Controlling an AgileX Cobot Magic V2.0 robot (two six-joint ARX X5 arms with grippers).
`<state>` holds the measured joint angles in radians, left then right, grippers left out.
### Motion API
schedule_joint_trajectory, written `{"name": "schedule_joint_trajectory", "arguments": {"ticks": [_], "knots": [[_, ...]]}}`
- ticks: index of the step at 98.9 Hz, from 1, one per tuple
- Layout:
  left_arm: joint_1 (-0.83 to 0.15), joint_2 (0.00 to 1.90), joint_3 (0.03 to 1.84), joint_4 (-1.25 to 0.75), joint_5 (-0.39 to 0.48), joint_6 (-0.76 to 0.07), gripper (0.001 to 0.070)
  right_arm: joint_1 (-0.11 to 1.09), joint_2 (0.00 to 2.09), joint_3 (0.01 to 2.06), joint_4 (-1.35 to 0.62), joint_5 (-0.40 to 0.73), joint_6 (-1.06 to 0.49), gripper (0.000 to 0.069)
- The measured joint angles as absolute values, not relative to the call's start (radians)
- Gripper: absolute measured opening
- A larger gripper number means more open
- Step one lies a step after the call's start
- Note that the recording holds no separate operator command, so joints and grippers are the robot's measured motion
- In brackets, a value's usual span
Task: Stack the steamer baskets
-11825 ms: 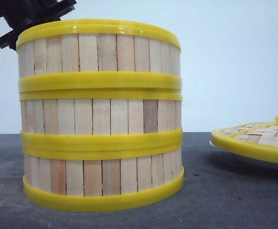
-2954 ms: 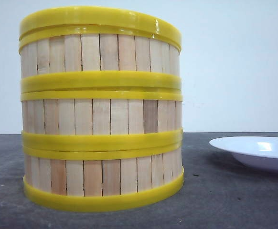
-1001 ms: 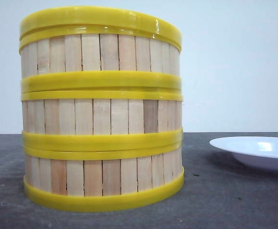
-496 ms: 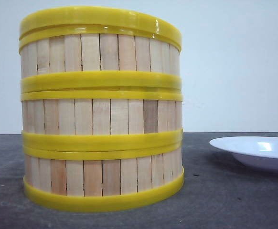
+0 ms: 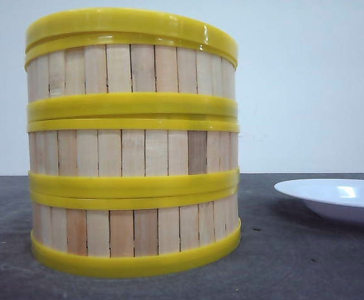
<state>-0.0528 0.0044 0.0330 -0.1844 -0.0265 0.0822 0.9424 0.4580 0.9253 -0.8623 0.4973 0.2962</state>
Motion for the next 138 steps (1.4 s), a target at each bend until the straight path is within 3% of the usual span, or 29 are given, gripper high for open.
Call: {"name": "schedule_joint_trajectory", "arguments": {"ticks": [48, 63, 77, 113, 138], "knots": [[-0.053, 0.004, 0.033, -0.184, -0.027, 0.084, 0.0027, 0.942, 0.458, 0.925, -0.868, 0.505, 0.292, 0.0005], [-0.053, 0.004, 0.033, -0.184, -0.027, 0.085, 0.0027, 0.904, 0.458, 0.925, -0.776, 0.546, 0.257, 0.0005], [-0.053, 0.004, 0.033, -0.184, -0.027, 0.085, 0.0027, 0.775, 0.458, 0.924, -0.652, 0.508, 0.162, 0.0005], [-0.053, 0.004, 0.033, -0.184, -0.027, 0.085, 0.0027, 0.271, 0.437, 0.747, -0.521, 0.197, 0.048, 0.0005], [-0.053, 0.004, 0.033, -0.184, -0.027, 0.085, 0.0027, 0.097, 0.265, 0.445, -0.310, 0.149, 0.048, 0.0005]]}}
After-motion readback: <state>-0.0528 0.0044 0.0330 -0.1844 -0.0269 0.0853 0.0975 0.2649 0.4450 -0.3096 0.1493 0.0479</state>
